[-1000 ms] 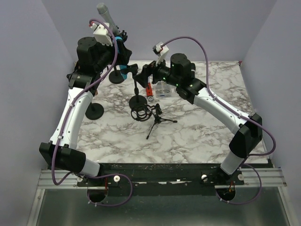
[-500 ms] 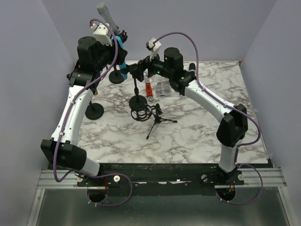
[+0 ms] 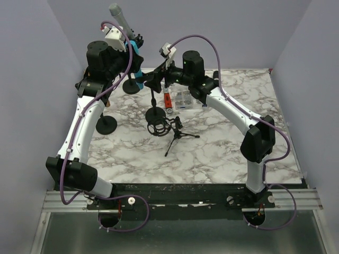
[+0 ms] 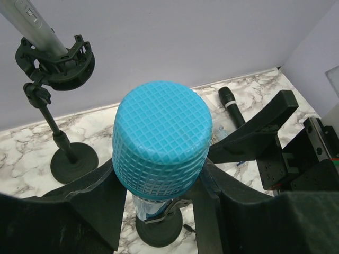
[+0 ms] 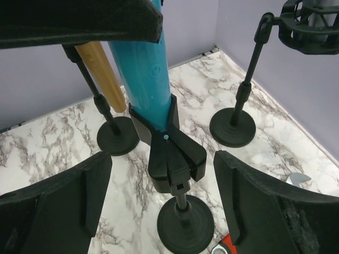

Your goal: Remove the microphone from the stand

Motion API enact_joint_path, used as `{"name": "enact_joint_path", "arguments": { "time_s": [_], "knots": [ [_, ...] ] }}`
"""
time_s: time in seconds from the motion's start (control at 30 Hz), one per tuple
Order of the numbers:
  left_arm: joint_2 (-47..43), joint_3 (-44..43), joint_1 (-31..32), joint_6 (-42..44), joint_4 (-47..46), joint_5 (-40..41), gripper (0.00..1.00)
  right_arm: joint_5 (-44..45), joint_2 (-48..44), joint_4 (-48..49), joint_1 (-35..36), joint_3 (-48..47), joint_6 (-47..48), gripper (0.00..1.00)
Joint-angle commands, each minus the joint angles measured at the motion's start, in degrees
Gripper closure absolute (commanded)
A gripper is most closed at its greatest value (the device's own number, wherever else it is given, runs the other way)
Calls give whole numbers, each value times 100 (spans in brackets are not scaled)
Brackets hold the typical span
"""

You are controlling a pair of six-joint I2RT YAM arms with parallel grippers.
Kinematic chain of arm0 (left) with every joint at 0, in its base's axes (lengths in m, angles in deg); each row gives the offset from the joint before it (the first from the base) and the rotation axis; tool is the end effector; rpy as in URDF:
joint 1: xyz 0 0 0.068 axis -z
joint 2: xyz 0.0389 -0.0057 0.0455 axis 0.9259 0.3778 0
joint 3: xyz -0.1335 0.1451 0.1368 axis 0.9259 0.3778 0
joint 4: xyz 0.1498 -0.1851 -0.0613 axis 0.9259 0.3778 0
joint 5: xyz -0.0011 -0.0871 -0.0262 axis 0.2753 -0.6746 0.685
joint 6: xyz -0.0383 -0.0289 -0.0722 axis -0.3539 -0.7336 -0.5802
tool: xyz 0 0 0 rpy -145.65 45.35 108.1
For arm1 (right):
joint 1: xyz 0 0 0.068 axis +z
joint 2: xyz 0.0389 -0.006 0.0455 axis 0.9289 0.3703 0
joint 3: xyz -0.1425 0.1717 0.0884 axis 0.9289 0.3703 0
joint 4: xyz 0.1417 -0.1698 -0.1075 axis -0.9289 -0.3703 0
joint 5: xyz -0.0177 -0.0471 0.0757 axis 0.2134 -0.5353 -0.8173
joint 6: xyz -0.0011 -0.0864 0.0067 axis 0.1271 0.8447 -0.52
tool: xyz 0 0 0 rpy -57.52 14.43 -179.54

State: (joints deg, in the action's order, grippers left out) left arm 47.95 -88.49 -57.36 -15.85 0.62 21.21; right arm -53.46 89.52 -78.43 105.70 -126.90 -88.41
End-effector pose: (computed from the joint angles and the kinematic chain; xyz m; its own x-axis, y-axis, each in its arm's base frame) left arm 0.3478 -0.0857 0.4263 -0.2085 -0.1687 -0.9634 0.4085 0.8800 -0.2425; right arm 0.3592 0.3202 0.3541 -0.0570 -0.0732 -0.9957 -0.9089 0.4165 0.0214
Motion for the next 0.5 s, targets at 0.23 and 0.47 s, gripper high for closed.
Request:
{"name": "enact_joint_path", "arguments": {
  "time_s": [0.23,0.47],
  "knots": [
    [-118,-75,-107,-141,7,-224,100,-275,439,-433,-54,-547,32,38],
    [-170,-59,-127,-153,14,-262,100,-41,410,-371,-58,-514,116,99]
  ]
}}
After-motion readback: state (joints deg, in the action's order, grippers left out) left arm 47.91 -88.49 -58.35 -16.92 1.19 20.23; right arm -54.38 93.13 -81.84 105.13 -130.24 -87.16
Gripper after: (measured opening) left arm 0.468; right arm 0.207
